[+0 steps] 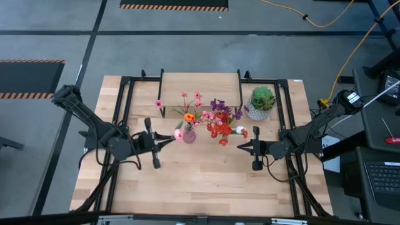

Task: Pick and place flowers into a vace then onto a shelf
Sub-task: Put the pink flower into the purple vase

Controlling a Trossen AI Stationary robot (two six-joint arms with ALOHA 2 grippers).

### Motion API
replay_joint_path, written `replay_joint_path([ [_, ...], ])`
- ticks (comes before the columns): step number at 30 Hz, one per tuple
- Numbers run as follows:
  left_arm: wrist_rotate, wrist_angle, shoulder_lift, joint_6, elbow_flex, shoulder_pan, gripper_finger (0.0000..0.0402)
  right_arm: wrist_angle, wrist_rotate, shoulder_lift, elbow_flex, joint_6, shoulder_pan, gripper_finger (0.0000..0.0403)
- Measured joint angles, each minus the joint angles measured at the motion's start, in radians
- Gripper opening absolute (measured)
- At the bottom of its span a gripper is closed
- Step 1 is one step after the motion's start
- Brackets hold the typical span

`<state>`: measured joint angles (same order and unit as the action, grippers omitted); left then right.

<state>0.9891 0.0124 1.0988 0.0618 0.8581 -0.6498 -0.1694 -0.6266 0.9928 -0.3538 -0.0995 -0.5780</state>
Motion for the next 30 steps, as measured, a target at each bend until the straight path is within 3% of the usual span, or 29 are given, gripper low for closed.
replay_joint_path([
  [7,-0.064,0.071,-0.061,0.010,-0.145,0.071,0.0003,0.000,0.000,0.000,0.000,0.001,0.000,0.0004],
  [21,-0.411,0.711,-0.244,-0.282,-0.484,0.198,0.0003,0.000,0.000,0.000,0.000,-0.030,0.000,0.0004],
  [30,-0.580,1.048,-0.232,-0.367,-0.634,0.255,0.0003,0.000,0.000,0.000,0.000,-0.056,0.000,0.0004],
])
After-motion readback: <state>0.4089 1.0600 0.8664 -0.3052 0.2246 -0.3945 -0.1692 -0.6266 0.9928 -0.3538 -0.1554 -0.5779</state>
